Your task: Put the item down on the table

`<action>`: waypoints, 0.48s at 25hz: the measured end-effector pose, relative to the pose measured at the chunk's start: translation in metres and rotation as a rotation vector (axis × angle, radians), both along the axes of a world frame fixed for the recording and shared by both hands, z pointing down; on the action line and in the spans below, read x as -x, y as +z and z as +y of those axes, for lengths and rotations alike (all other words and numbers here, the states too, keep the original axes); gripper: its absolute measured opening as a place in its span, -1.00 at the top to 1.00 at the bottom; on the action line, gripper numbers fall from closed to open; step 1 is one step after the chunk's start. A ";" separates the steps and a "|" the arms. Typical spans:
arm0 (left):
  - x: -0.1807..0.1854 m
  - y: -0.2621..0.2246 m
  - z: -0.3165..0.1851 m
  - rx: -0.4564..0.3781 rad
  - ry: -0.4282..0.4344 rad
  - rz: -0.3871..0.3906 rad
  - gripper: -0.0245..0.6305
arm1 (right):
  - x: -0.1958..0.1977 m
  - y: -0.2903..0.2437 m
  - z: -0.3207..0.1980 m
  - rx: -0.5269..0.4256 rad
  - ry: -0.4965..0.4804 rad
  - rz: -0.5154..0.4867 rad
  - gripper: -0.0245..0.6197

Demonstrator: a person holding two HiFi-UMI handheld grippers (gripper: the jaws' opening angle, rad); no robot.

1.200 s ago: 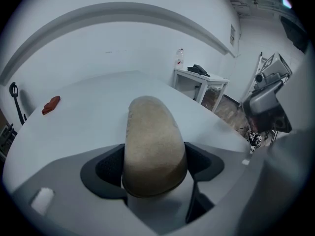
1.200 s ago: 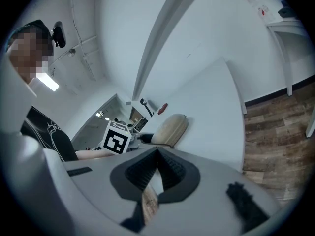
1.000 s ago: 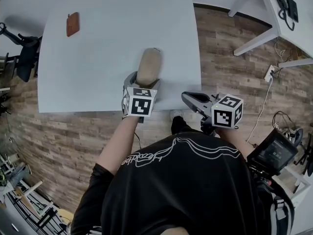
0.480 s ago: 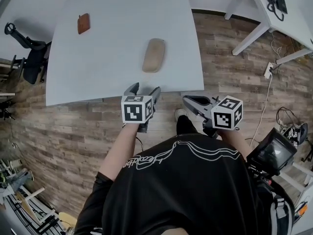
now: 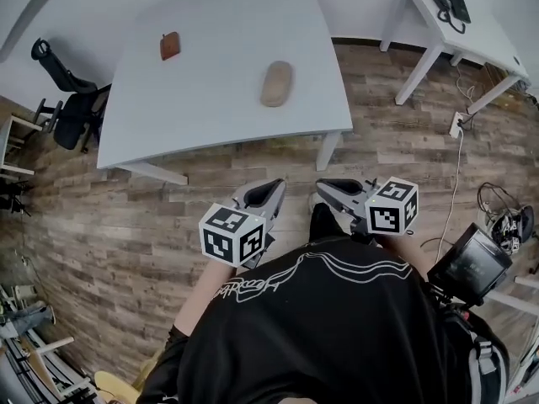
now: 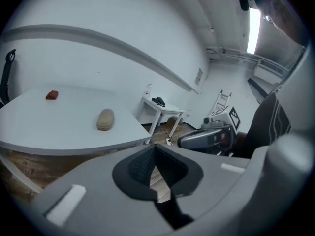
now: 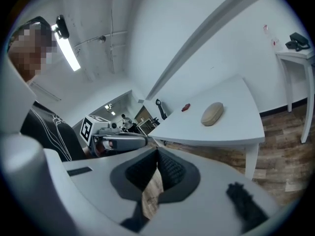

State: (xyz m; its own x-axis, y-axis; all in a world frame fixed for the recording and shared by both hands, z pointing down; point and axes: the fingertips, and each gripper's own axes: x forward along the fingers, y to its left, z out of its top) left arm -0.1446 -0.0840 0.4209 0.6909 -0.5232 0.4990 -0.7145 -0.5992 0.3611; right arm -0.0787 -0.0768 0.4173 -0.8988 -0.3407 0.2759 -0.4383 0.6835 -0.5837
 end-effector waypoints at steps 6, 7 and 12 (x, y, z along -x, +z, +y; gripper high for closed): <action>-0.003 -0.030 0.048 -0.024 0.038 0.055 0.92 | 0.005 -0.023 0.043 -0.075 0.015 0.032 0.90; -0.005 -0.030 0.052 -0.029 0.043 0.055 0.92 | 0.003 -0.024 0.048 -0.080 0.018 0.037 0.90; -0.014 -0.027 0.066 -0.033 0.052 0.076 0.92 | -0.002 -0.018 0.072 -0.080 0.014 0.079 0.90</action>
